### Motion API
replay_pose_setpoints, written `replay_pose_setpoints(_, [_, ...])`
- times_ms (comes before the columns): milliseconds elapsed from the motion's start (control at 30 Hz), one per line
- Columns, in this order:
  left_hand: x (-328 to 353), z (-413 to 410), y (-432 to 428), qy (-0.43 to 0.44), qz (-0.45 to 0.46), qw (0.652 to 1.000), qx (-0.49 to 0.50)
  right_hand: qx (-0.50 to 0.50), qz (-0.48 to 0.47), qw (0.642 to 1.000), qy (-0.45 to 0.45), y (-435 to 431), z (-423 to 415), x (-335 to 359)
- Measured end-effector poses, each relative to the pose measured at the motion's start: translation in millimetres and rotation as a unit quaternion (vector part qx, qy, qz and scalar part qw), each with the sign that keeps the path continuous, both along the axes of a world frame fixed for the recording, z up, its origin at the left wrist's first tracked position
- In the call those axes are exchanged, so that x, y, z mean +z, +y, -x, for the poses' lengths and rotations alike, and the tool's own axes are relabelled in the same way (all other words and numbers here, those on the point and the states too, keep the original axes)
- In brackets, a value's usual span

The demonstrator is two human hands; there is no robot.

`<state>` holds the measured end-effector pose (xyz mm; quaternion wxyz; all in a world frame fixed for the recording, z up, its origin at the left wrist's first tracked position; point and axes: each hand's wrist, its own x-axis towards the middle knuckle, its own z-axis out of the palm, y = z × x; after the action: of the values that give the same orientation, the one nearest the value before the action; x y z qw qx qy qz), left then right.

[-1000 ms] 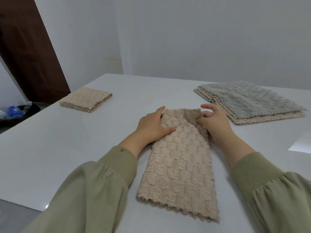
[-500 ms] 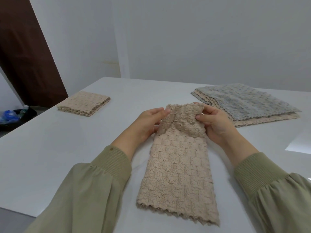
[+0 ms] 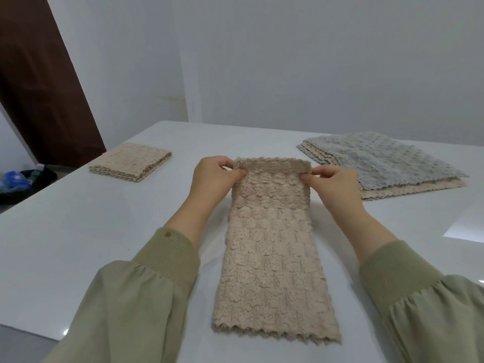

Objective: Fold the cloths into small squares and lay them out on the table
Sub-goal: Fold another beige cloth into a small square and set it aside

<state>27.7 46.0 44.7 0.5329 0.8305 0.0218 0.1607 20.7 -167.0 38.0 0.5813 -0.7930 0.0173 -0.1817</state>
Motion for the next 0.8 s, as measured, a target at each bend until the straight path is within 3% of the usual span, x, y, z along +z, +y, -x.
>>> replay_pose_setpoints(167, [6,9,-7,0.018,0.127,0.991,-0.031,0.029,-0.049,0.998,0.016,11,2,0])
replay_pose_setpoints(300, [10,10,-14,-0.03,0.271,0.959,-0.078,0.009,-0.048,0.994,-0.1,14,7,0])
replay_pose_setpoints(367, [7,7,-13,-0.006,0.316,0.944,-0.097,0.018,-0.059,0.991,-0.119,15,12,1])
replay_pose_setpoints(600, [-10,15,-8,0.108,0.26,0.957,-0.071,-0.009,-0.139,0.99,0.035,9,11,-13])
replay_pose_setpoints(800, [-3,29,7,0.165,0.205,0.956,-0.128,-0.001,-0.137,0.989,0.057,7,33,-13])
